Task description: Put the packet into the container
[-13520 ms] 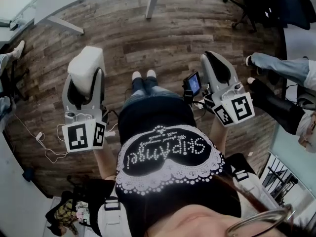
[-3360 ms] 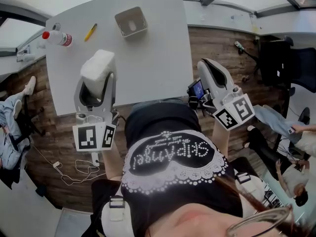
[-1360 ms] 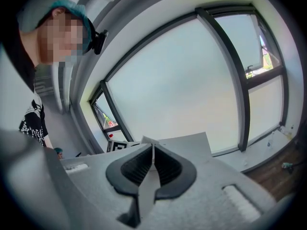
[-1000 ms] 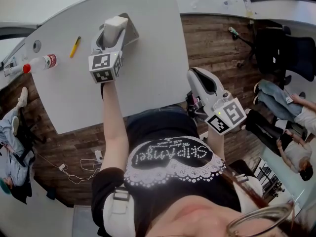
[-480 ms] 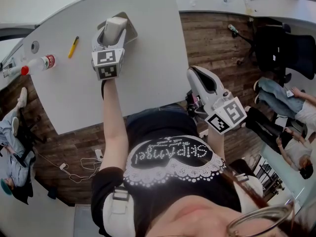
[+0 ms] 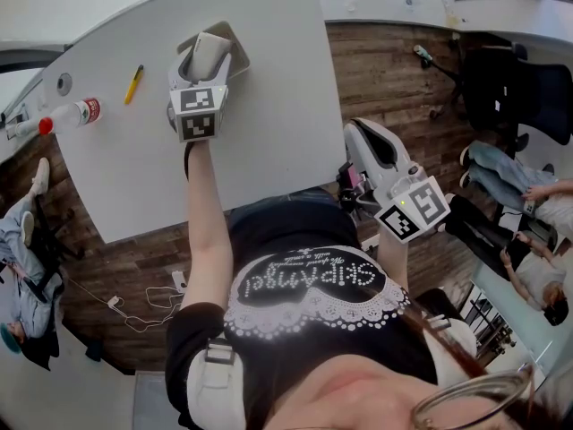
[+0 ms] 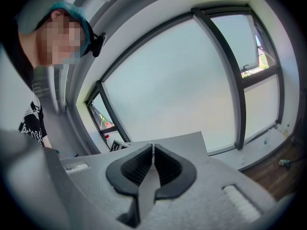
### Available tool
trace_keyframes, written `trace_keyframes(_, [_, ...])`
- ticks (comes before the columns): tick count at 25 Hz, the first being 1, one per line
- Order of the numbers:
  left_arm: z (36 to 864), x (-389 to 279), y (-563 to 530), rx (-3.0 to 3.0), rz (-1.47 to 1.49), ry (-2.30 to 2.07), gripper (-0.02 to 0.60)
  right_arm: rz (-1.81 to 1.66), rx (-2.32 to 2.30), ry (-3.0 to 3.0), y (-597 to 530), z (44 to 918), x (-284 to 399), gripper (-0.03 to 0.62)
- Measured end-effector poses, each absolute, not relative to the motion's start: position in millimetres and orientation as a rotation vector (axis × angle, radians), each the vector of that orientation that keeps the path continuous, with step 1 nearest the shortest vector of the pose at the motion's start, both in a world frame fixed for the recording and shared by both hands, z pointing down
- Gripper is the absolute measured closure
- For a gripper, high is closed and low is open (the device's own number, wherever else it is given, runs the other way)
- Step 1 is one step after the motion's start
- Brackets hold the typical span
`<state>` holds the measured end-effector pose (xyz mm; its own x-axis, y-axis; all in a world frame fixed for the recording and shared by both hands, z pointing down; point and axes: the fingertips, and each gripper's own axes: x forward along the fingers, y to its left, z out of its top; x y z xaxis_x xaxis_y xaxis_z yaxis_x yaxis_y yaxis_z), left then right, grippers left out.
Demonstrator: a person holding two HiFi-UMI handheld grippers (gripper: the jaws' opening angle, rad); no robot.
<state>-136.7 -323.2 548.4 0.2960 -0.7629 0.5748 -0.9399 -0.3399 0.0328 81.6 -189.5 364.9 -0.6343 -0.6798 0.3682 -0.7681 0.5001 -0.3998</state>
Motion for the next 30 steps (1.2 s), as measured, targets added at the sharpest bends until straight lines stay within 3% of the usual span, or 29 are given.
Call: trace_keyframes(30, [527.3, -139.2, -321.8, 2.179, 0.63, -1.572, 0.276, 0.794, 1.259, -2.594, -184.3, 360.0, 85.3, 0.579])
